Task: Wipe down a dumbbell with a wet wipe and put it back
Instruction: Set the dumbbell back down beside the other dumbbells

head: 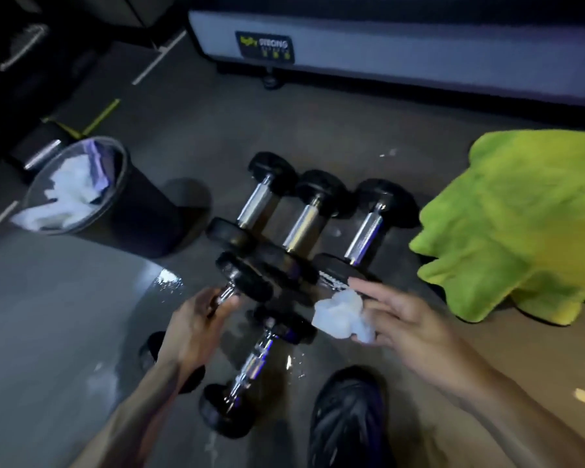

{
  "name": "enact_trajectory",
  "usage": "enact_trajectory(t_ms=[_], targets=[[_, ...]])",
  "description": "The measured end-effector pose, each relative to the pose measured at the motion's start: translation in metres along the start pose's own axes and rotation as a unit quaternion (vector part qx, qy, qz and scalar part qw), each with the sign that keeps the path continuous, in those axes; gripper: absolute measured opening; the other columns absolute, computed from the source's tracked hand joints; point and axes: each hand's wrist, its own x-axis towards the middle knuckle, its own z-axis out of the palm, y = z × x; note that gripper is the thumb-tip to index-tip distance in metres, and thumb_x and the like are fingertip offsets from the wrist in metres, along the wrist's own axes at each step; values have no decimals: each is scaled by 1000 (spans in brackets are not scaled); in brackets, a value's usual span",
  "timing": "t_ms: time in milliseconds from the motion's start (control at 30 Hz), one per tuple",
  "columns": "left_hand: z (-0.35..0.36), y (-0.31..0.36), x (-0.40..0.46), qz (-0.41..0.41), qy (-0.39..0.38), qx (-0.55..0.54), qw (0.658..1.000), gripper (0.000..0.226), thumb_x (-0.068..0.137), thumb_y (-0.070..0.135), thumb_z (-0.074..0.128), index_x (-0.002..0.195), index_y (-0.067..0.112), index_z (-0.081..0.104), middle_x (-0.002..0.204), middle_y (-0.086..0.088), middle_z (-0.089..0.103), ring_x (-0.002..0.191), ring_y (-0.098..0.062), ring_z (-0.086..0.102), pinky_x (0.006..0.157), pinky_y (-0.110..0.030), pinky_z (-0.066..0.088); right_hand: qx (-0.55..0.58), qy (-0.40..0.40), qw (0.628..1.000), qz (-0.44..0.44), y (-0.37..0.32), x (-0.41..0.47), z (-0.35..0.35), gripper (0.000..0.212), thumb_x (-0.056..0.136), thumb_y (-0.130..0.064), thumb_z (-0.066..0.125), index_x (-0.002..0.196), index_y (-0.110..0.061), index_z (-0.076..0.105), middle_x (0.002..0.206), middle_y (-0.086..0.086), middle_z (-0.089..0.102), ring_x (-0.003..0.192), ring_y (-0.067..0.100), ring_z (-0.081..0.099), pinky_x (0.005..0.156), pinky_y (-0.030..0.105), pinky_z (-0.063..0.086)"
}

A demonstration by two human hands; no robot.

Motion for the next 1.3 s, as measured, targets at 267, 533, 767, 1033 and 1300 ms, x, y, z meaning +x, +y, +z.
enact_trajectory(t_ms=[267,533,767,1033,1300], targets=[[27,-86,21,-129,-59,60,988,53,82,88,46,97,42,68,90,7,73,93,-30,73,93,-51,57,-82,37,996,-24,6,22,29,23,89,-17,80,103,-27,66,86,-1,80,79,16,68,81,37,52],[29,-65,14,-130,-62,184,972,42,100,57,58,136,35,62,132,-4,69,126,-34,63,103,-47,48,-10,102,995,-16,7,20,38,12,86,-14,82,92,-18,72,88,4,79,74,19,70,84,50,60],[-12,43,-31,196,-17,-166,966,35,91,37,79,125,35,71,108,11,72,103,-17,69,95,-26,52,73,46,996,-36,-21,26,64,7,88,-3,76,94,-6,75,89,9,67,74,15,69,64,32,65],[-30,53,-25,85,73,-337,935,15,91,3,78,90,18,74,84,1,77,76,-11,71,74,-23,58,182,-49,982,-1,-53,39,89,24,97,-12,62,119,-11,73,109,12,79,97,23,76,88,37,61],[-142,-9,75,-51,316,-417,850,20,97,12,73,86,21,59,67,4,61,54,-5,53,58,-21,43,203,-56,977,22,-64,53,76,34,93,-23,59,121,-9,72,115,10,77,105,29,76,101,50,52]])
